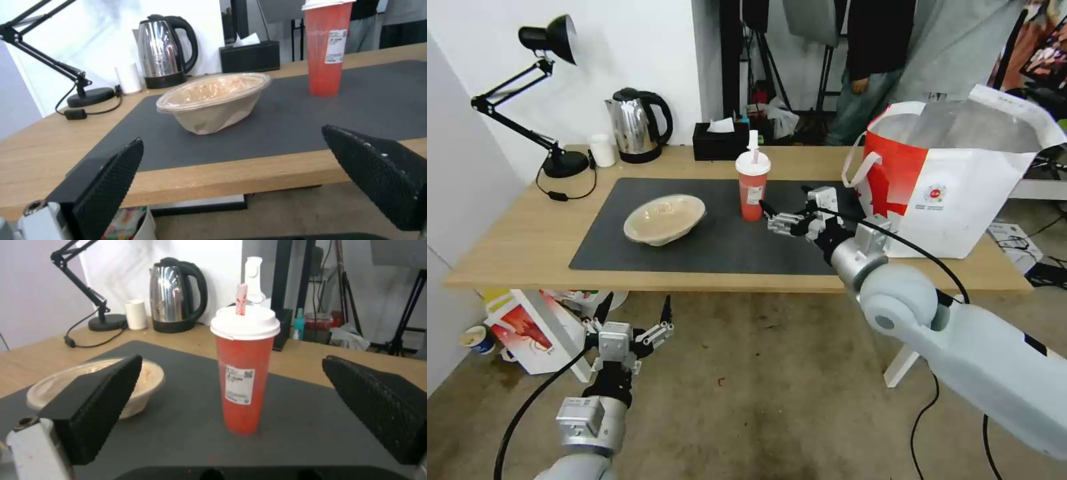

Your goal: Pick up the trash from the table and place it into the takeout bag.

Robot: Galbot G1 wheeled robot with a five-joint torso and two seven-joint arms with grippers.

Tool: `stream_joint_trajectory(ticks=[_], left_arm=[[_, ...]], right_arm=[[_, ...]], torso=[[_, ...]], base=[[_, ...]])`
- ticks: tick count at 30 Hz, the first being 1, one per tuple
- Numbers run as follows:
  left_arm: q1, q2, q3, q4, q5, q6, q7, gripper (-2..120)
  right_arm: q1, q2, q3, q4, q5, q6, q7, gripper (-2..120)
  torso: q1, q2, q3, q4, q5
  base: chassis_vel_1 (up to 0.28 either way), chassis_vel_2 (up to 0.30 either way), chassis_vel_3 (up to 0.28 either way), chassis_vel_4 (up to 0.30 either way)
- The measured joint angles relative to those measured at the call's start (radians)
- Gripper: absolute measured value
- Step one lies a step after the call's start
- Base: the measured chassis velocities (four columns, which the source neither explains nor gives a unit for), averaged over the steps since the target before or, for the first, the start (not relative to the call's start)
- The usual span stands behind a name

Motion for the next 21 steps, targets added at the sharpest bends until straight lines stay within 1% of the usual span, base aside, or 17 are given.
stream_joint_trajectory(ticks=[16,21], left_arm=[[0.000,0.000,0.000,0.000,0.000,0.000,0.000,100],[0.000,0.000,0.000,0.000,0.000,0.000,0.000,100]], right_arm=[[0.053,0.031,-0.037,-0.061,-0.001,-0.007,0.002,100],[0.082,0.050,-0.062,-0.092,-0.002,-0.012,0.006,100]], torso=[[0.000,0.000,0.000,0.0000,0.0002],[0.000,0.000,0.000,0.0001,0.0000]], base=[[0.000,0.000,0.000,0.000],[0.000,0.000,0.000,0.000]])
